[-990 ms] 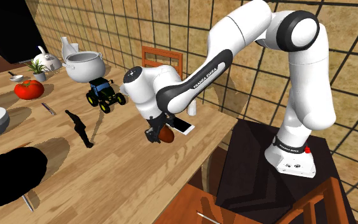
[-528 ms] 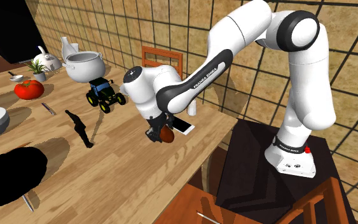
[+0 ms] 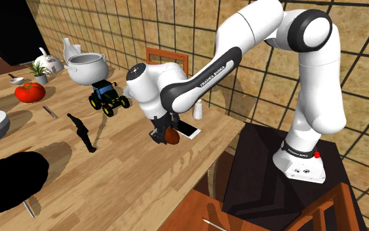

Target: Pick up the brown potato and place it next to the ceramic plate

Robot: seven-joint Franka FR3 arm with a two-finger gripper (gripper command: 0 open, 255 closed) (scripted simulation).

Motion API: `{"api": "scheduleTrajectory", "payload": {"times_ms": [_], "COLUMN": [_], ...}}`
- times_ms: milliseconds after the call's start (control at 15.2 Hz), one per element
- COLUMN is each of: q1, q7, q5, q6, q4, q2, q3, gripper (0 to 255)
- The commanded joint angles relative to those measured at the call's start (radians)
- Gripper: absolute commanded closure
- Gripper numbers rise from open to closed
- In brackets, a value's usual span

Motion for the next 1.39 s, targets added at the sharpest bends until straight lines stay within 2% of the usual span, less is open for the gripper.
{"api": "scheduleTrajectory", "payload": {"times_ms": [0, 1320], "q1": [0.0, 0.001], "q7": [-0.006, -0.067], "q5": [0.006, 0.047], "q6": [-0.021, -0.25], "q4": [0.011, 0.178], "q2": [-0.011, -0.088], "q3": [0.002, 0.018], "gripper": [255, 255]}}
